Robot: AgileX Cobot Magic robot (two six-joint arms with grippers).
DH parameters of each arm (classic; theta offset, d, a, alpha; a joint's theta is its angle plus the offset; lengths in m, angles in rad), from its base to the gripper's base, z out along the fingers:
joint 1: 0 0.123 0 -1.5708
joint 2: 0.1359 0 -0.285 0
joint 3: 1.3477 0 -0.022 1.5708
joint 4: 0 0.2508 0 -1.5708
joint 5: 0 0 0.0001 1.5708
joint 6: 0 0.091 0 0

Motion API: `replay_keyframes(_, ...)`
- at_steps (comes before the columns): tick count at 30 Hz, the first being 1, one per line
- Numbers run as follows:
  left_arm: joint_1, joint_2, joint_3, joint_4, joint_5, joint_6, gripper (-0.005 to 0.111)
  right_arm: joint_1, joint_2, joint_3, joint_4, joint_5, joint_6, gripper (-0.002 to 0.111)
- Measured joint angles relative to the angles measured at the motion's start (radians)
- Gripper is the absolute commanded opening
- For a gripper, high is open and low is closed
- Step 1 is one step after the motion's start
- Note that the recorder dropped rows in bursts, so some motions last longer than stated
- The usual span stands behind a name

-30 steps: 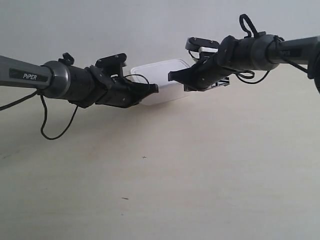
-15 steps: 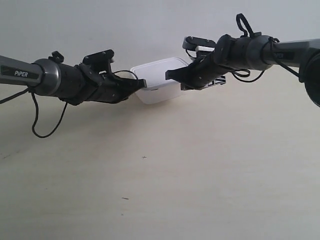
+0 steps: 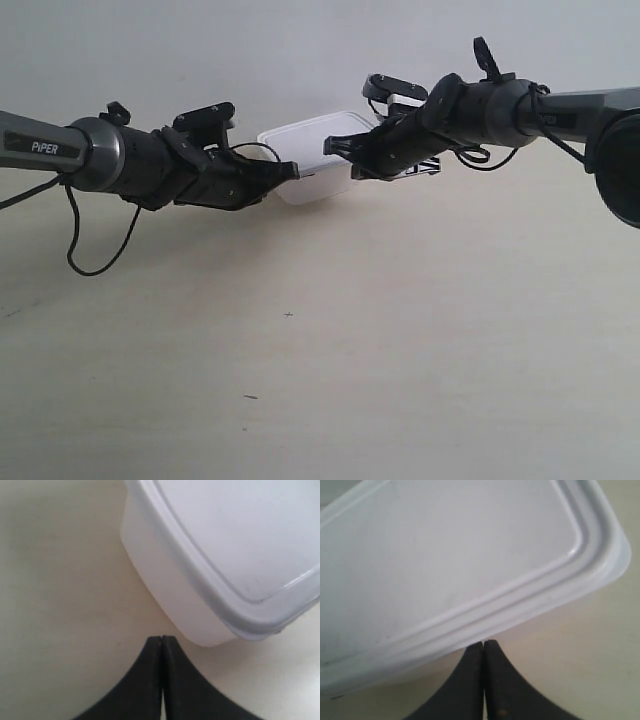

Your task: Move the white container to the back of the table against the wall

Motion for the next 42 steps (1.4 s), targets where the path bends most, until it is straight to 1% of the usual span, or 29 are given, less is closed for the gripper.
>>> replay_keyframes(5, 0.000, 0.000, -0.023, 0.004, 0.002, 0.015, 0.000, 0.000, 0.026, -0.042, 0.028, 0.013, -0.016, 0.000)
replay_keyframes(17, 0.000, 0.000, -0.029, 0.027, 0.002, 0.019, 0.000, 0.004, 0.038, -0.046, 0.068, 0.002, -0.047, 0.000)
replay_keyframes(26, -0.002, 0.000, -0.034, 0.027, 0.039, 0.019, 0.000, 0.012, 0.038, -0.046, 0.086, -0.010, -0.062, 0.000)
replay_keyframes(32, -0.017, 0.004, -0.082, 0.008, 0.057, 0.019, 0.000, 0.012, 0.038, -0.046, 0.082, -0.010, -0.062, 0.000)
replay_keyframes(38, -0.034, 0.065, -0.167, 0.001, 0.116, 0.019, 0.000, -0.001, 0.026, -0.046, 0.045, -0.004, -0.062, 0.000)
replay_keyframes(42, -0.034, 0.096, -0.183, -0.004, 0.123, 0.019, 0.000, -0.017, 0.023, -0.046, 0.037, -0.004, -0.062, 0.000)
